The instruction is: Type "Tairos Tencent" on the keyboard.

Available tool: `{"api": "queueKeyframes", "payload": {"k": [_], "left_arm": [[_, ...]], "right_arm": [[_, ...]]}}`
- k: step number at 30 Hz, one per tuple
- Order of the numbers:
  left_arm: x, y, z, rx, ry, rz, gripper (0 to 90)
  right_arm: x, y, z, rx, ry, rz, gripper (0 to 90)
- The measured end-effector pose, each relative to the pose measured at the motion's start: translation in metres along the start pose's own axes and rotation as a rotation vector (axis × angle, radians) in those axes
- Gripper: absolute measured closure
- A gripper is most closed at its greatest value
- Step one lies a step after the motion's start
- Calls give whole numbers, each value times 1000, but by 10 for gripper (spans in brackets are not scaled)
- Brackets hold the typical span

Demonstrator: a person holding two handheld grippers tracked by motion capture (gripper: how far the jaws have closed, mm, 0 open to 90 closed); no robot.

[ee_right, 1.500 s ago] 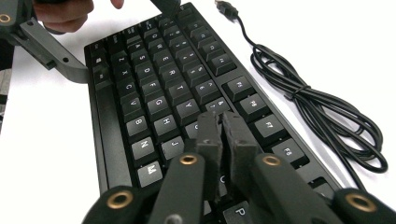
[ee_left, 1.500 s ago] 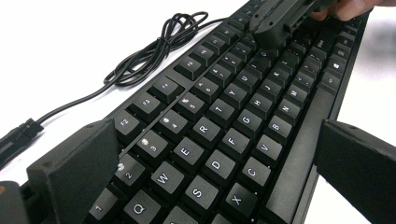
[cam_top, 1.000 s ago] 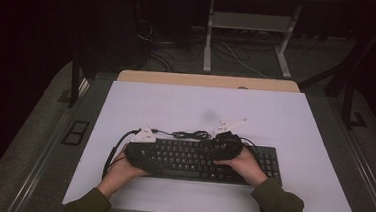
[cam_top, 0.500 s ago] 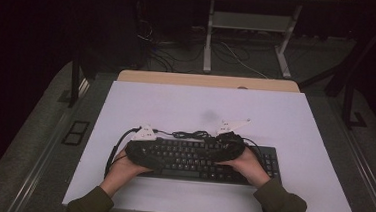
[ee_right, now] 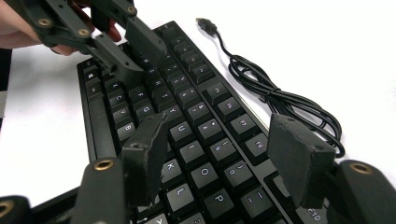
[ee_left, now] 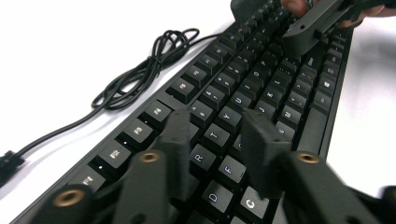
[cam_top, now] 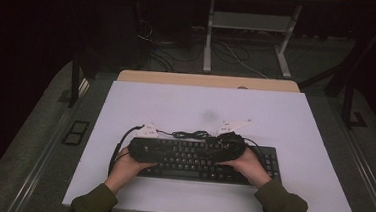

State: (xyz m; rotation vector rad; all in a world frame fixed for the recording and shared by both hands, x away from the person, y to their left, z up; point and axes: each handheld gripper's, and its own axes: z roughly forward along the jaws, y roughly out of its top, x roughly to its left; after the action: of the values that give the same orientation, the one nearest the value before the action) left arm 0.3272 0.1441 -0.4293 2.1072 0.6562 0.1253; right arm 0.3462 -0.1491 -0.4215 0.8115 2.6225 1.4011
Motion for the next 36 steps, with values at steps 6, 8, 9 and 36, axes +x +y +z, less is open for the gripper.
{"api": "queueKeyframes", "payload": {"k": [6, 8, 9, 36], "left_arm": [[1, 4, 3, 20, -6, 9, 870], [0, 4, 5, 25, -4, 8, 889], [0, 4, 5, 33, -1, 13, 890], [1, 2, 10, 74, 21, 15, 890]], "right_arm": [[0, 0, 0, 2, 0, 0, 373], [0, 0, 0, 2, 0, 1, 373], [0, 0, 0, 1, 0, 1, 373], [0, 0, 1, 1, -2, 2, 373]]}}
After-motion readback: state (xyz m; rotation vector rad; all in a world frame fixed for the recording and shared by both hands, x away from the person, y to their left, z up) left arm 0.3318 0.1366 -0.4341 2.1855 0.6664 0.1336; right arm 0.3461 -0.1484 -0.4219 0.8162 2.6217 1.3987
